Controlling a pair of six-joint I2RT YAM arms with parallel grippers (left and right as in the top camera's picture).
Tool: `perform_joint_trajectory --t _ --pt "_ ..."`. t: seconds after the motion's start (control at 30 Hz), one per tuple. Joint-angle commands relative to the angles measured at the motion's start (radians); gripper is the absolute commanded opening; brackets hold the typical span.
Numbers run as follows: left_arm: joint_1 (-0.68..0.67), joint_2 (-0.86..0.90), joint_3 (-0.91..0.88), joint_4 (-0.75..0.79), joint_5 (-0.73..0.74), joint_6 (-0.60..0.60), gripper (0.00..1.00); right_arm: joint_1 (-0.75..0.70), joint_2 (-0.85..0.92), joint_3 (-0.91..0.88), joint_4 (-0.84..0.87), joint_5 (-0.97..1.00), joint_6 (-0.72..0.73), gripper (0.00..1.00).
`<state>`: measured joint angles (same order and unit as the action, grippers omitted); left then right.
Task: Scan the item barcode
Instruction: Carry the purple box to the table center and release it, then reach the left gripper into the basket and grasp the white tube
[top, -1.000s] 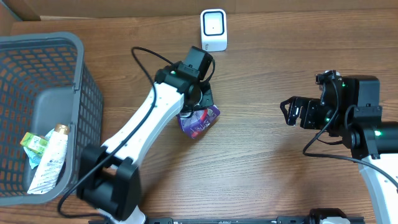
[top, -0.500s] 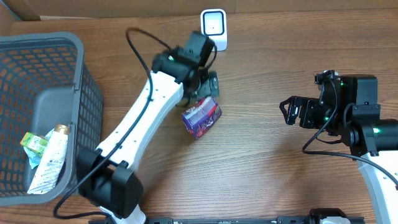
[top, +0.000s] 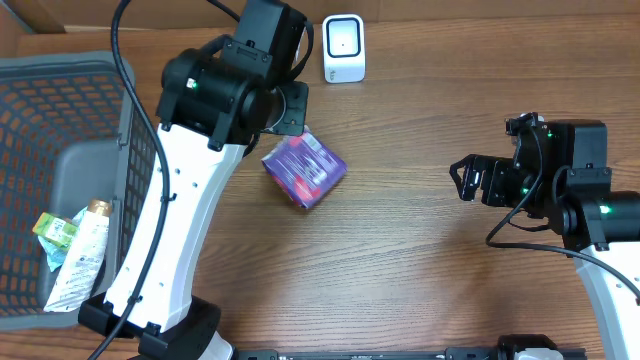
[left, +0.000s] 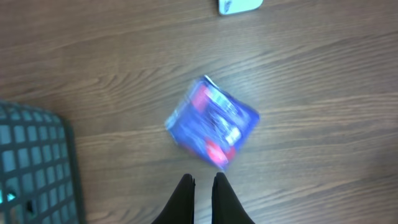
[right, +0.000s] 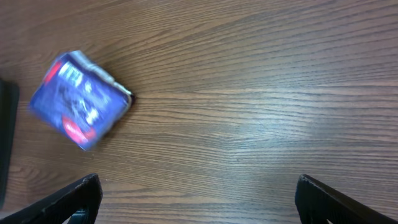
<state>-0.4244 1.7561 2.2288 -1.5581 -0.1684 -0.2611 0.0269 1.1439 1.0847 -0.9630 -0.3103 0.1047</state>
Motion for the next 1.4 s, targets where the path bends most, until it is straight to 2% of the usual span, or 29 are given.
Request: perform_joint_trajectory --t 0.0,0.13,0.3,0.37,0.47,0.57,0.73,0.87,1.1,1.37 --pt "0.047 -0.004 0.068 -0.035 0.000 0.004 0.04 0.006 0.001 0.032 -0.002 -0.006 -0.001 1.00" --pt "0.141 -0.006 0.167 -0.133 0.000 -0.073 0.04 0.006 0.001 0.032 -0.016 -0.006 -0.001 1.00" --pt "0.266 -0.077 0.181 -0.132 0.005 -0.108 0.05 0.006 0.001 0.032 -0.019 -0.006 -0.001 1.00" --pt "0.320 -0.119 0.181 -0.132 0.007 -0.122 0.17 0.006 0.001 0.032 -0.020 -0.006 -0.001 1.00" --pt "0.418 -0.200 0.165 -0.132 0.012 -0.121 0.43 0.006 0.001 0.032 -0.020 -0.006 -0.001 1.00" --pt "0.533 -0.290 0.098 -0.132 0.009 -0.129 0.58 0.006 0.001 0.032 -0.016 -0.006 -0.001 1.00" --pt "0.776 -0.425 -0.095 -0.131 -0.025 -0.129 0.73 0.006 0.001 0.032 -0.012 -0.006 -0.001 1.00" --pt "0.961 -0.440 -0.219 -0.117 -0.006 -0.118 0.82 0.006 0.001 0.032 -0.012 -0.006 -0.001 1.00" --pt "1.132 -0.383 -0.470 0.008 0.091 -0.052 0.83 0.006 0.002 0.032 -0.013 -0.006 -0.001 1.00" --pt "1.171 -0.370 -0.732 0.144 0.090 -0.016 0.81 0.006 0.003 0.032 -0.004 -0.006 -0.001 1.00"
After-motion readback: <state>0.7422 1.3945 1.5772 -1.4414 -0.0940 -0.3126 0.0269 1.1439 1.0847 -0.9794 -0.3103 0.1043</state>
